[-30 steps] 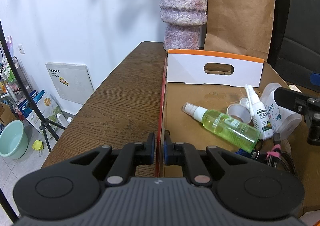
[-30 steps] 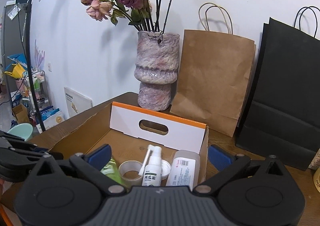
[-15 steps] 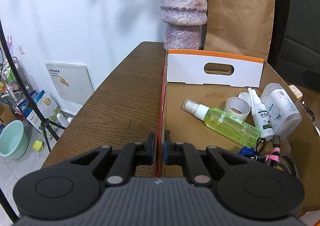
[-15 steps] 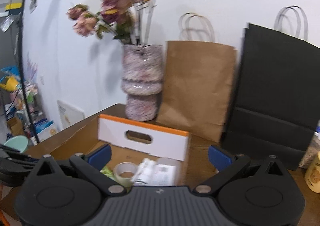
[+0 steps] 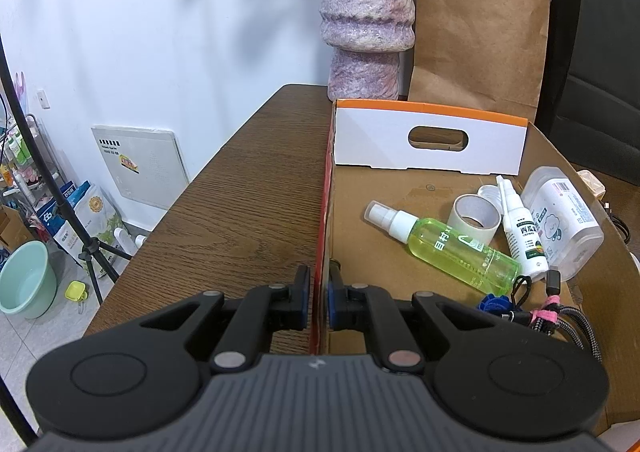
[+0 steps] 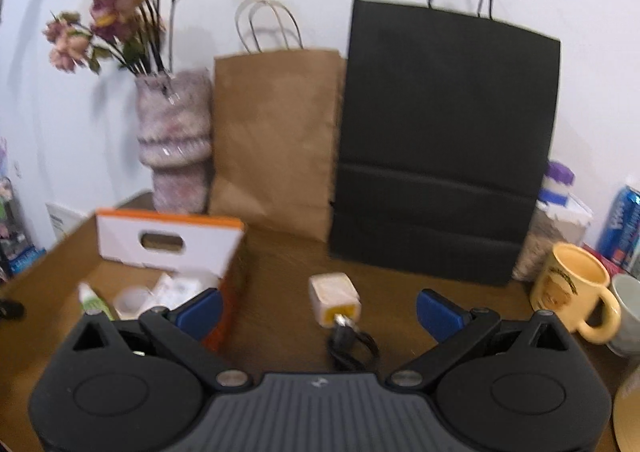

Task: Organize rigid objects
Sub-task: 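Move the right gripper back to the table and grasp the white round lid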

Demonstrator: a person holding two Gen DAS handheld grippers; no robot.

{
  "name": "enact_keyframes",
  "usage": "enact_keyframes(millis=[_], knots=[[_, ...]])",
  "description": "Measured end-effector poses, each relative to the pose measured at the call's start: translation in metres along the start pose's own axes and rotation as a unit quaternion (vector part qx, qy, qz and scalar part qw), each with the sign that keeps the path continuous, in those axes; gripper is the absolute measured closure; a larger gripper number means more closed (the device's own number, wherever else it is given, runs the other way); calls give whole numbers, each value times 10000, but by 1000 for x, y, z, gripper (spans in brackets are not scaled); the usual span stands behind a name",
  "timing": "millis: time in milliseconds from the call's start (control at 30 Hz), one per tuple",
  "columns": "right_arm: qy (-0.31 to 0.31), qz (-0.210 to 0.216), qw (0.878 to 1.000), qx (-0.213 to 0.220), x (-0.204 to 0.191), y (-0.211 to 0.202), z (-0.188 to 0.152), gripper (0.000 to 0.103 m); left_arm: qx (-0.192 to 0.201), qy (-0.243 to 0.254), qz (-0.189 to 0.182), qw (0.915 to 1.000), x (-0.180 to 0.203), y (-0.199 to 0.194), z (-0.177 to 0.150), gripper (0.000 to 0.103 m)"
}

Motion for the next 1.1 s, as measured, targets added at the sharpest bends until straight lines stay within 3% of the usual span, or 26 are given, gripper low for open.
enact_keyframes(millis=[267,500,800,1000,1100], knots=[[-185,-402,9973,-589,25,22,-42,0,3,2,1,10000,0,0,0,93],[124,-352,9943,-997,38,41,-66,0,5,8,7,10000,0,0,0,93],[369,-298,9940,-981,42,49,-75,1,7,9,7,10000,0,0,0,93],[359,-186,9958,-816,35,43,-72,33,7,8,8,10000,0,0,0,93],[367,-158,9963,-759,31,41,-71,59,7,8,11,10000,0,0,0,93]])
Point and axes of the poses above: each gripper's, at about its wrist camera, not at the fingertips, and y roughly the way its jaws point, x to its right, z to its top, the point moved 8 cm from there along y, roughly the way its jaws point, and after that the axes turned 15 degrees about y, right-handed, at the moved point
